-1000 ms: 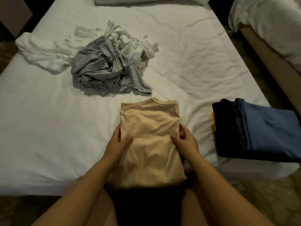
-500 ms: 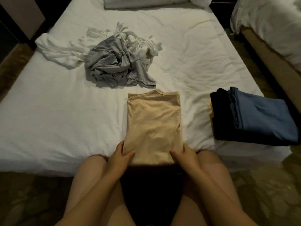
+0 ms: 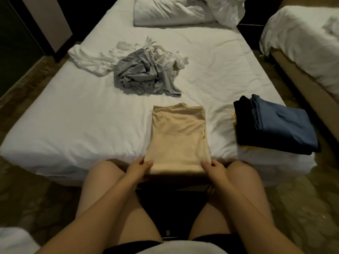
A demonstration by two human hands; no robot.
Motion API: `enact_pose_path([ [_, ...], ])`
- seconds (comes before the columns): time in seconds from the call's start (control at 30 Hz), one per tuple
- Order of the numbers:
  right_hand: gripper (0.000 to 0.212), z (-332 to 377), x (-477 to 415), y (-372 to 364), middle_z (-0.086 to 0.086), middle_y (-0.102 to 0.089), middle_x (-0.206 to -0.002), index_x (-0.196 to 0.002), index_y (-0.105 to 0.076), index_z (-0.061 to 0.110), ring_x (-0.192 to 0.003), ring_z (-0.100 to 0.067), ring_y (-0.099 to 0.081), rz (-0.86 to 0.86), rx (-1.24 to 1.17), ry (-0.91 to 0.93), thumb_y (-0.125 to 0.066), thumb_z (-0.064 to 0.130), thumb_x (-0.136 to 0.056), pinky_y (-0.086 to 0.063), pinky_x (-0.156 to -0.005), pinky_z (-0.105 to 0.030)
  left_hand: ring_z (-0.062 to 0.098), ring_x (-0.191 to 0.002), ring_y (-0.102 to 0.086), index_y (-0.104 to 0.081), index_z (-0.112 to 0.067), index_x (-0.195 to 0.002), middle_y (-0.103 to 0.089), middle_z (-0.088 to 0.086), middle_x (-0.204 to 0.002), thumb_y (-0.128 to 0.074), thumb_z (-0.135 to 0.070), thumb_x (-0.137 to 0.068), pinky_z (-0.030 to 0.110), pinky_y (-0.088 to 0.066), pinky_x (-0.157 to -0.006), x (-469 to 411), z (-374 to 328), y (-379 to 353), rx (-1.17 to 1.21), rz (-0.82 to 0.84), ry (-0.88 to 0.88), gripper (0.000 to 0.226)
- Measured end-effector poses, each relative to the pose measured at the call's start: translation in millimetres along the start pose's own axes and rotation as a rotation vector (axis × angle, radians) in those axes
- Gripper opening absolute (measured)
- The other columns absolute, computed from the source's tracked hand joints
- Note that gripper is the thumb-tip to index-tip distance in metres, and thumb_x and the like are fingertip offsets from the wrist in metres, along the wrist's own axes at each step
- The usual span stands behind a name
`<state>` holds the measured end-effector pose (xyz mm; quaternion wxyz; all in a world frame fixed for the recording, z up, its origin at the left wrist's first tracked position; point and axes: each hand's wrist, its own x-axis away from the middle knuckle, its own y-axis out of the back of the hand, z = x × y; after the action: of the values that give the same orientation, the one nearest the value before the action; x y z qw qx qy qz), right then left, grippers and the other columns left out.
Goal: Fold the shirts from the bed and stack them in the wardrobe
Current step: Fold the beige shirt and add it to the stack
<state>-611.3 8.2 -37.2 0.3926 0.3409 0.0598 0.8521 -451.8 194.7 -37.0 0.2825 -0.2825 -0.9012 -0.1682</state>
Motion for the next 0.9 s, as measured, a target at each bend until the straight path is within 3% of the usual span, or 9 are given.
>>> enact_pose_path([
  [0.1, 0.031, -5, 13, -3, -0.011, -0.060, -0.102, -0.119, -0.053, -0.001, -0.089, -0.024, -0.059, 0.010, -0.170, 0.006, -0.054, 0.017, -0.094, -0.052, -0.076, -0.038, 0.018, -0.085, -0.053, -0.046, -0.014, -0.103, -0.047, 0.011, -0.111, -0.052, -0.010, -0.094, 0.024, -0.053, -0.047, 8, 5, 0, 0.128, -0.028, 0.004, 0.012],
  [0.23, 0.043, -3, 28, 4, -0.002, -0.054, -0.101, -0.127, -0.038, 0.024, -0.079, -0.013, -0.056, 0.034, -0.364, 0.123, -0.052, 0.003, -0.093, -0.052, -0.049, -0.021, 0.015, -0.074, -0.053, -0.043, -0.030, -0.119, -0.054, 0.003, -0.094, -0.052, -0.001, -0.092, 0.017, -0.051, -0.050, 16, 8, 6, 0.115, 0.006, -0.202, 0.041],
  [0.4, 0.022, -2, 40, 16, -0.003, -0.061, -0.101, -0.104, -0.062, 0.013, -0.086, -0.009, -0.056, 0.160, -0.246, 0.198, -0.055, -0.002, -0.090, -0.048, -0.063, -0.008, 0.006, -0.076, -0.051, -0.063, -0.018, -0.098, -0.057, 0.002, -0.095, -0.054, 0.000, -0.090, 0.010, -0.047, -0.060, 25, 8, 10, 0.034, 0.166, -0.212, 0.021],
  [0.5, 0.039, -2, 43, 22, 0.000, -0.062, -0.097, -0.115, -0.061, 0.009, -0.086, -0.008, -0.058, 0.223, -0.236, 0.215, -0.064, -0.009, -0.079, -0.051, -0.071, -0.011, 0.010, -0.074, -0.058, -0.065, -0.022, -0.104, -0.061, 0.005, -0.086, -0.066, 0.002, -0.081, 0.016, -0.050, -0.068, 30, 10, 20, 0.053, 0.242, -0.192, 0.033],
  [0.57, 0.048, -2, 44, 23, -0.003, -0.061, -0.096, -0.117, -0.060, 0.006, -0.083, -0.010, -0.058, 0.216, -0.218, 0.222, -0.065, -0.016, -0.075, -0.051, -0.069, -0.013, 0.013, -0.084, -0.062, -0.064, -0.021, -0.111, -0.065, 0.004, -0.093, -0.071, 0.006, -0.072, 0.022, -0.050, -0.079, 31, 8, 25, 0.004, 0.272, -0.216, 0.048],
  [0.63, 0.046, -1, 46, 21, -0.007, -0.060, -0.096, -0.112, -0.061, 0.008, -0.074, -0.003, -0.058, 0.178, -0.185, 0.248, -0.062, -0.019, -0.074, -0.048, -0.061, -0.009, 0.010, -0.089, -0.059, -0.062, -0.018, -0.115, -0.063, -0.001, -0.100, -0.066, 0.014, -0.071, 0.018, -0.049, -0.081, 31, 5, 27, -0.065, 0.268, -0.262, 0.055],
  [0.73, 0.034, 2, 49, 18, -0.011, -0.060, -0.094, -0.105, -0.063, 0.006, -0.067, -0.001, -0.057, 0.092, -0.166, 0.304, -0.060, -0.016, -0.078, -0.044, -0.057, -0.005, 0.000, -0.081, -0.061, -0.060, -0.010, -0.116, -0.063, -0.002, -0.097, -0.055, 0.023, -0.074, 0.008, -0.047, -0.075, 33, 2, 25, -0.085, 0.216, -0.336, 0.054],
  [0.87, 0.023, 4, 48, 16, -0.014, -0.058, -0.100, -0.094, -0.066, 0.006, -0.082, -0.016, -0.058, -0.035, -0.143, 0.369, -0.062, -0.011, -0.079, -0.045, -0.063, -0.006, -0.008, -0.068, -0.060, -0.067, -0.010, -0.091, -0.069, -0.013, -0.068, -0.060, 0.015, -0.079, 0.005, -0.045, -0.069, 30, -3, 20, -0.095, 0.072, -0.458, 0.029],
  [0.9, 0.021, 4, 46, 16, -0.013, -0.055, -0.104, -0.092, -0.065, 0.009, -0.087, -0.020, -0.056, -0.081, -0.127, 0.382, -0.064, -0.008, -0.079, -0.044, -0.064, -0.006, -0.010, -0.068, -0.059, -0.067, -0.013, -0.087, -0.067, -0.012, -0.071, -0.061, 0.012, -0.079, 0.005, -0.044, -0.069, 28, -5, 19, -0.123, 0.020, -0.504, 0.026],
])
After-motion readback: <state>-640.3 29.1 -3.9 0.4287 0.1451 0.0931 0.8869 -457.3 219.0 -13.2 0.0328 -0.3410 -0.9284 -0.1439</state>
